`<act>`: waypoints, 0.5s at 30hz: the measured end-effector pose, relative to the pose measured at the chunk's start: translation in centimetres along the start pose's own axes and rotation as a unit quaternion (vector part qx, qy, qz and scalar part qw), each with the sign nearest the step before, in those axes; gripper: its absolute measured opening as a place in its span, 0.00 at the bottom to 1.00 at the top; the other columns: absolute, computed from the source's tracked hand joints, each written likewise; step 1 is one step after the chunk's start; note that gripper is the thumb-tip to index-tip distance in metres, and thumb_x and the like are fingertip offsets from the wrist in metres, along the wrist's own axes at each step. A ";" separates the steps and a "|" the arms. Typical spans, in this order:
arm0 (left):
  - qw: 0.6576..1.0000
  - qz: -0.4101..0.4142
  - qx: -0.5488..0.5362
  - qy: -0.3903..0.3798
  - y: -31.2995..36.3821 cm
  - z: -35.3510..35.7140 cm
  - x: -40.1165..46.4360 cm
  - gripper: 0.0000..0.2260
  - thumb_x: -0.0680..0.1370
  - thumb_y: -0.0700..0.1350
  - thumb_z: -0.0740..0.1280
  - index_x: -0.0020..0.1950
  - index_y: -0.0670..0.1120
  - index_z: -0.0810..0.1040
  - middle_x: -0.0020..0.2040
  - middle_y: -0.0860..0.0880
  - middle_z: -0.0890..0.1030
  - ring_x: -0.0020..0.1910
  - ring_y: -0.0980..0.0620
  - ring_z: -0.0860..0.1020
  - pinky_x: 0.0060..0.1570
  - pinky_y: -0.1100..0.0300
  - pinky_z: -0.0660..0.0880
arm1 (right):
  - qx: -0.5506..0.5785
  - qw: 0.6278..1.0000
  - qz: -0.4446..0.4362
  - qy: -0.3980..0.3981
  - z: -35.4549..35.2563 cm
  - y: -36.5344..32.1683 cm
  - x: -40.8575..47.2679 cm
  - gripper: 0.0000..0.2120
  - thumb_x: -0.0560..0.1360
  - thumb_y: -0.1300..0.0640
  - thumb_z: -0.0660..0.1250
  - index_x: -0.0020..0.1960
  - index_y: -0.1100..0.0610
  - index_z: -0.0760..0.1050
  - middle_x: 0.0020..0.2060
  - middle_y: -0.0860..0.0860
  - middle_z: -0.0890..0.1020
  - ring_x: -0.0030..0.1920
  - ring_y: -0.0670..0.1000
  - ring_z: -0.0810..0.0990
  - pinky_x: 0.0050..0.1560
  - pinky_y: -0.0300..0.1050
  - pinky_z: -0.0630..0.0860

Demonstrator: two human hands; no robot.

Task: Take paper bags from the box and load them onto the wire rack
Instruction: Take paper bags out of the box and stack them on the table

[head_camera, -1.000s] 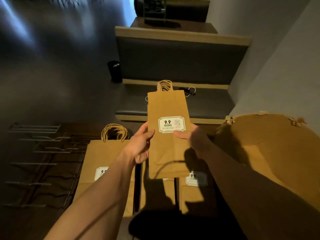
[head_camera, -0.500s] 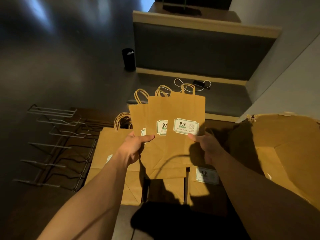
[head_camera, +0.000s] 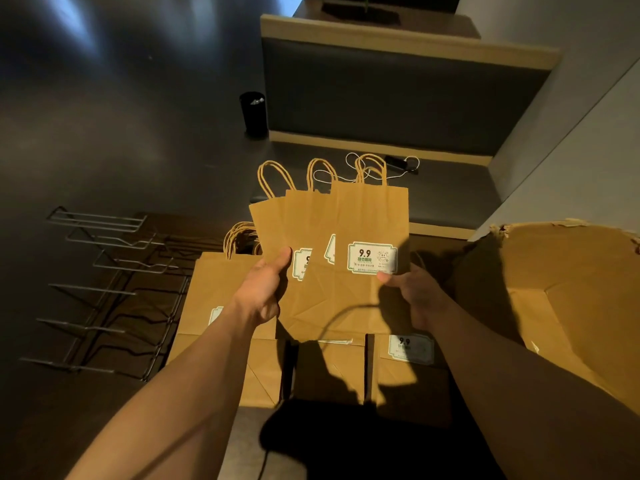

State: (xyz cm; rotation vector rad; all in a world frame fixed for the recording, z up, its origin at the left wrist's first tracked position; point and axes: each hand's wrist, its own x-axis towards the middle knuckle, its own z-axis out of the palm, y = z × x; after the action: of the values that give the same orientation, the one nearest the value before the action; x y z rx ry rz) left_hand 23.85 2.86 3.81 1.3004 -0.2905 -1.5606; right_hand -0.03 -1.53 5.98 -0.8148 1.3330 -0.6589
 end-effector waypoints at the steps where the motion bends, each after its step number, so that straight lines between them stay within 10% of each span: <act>1: 1.000 0.000 0.004 0.002 0.1 0.1 0.0 0.15 0.83 0.51 0.62 0.67 0.46 0.75 0.53 0.43 0.85 0.47 0.46 0.85 0.45 0.47 0.83 | 0.001 1.000 -0.004 0.002 0.0 0.0 0.1 0.10 0.77 0.66 0.66 0.55 0.55 0.79 0.47 0.55 0.83 0.42 0.55 0.80 0.43 0.49 0.77; 15: 0.994 0.061 0.071 0.050 -1.4 2.1 0.0 0.15 0.81 0.55 0.63 0.61 0.47 0.76 0.52 0.46 0.85 0.51 0.48 0.84 0.54 0.49 0.80 | -0.087 0.991 -0.076 -0.073 1.2 0.4 0.1 0.17 0.78 0.68 0.62 0.64 0.56 0.74 0.59 0.49 0.80 0.53 0.42 0.79 0.51 0.32 0.73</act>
State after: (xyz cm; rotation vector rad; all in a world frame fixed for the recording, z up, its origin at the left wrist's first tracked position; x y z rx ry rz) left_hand 21.33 2.63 3.56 1.4393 -0.4172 -1.3877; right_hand 1.13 -1.21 5.66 -1.0934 1.2145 -0.5945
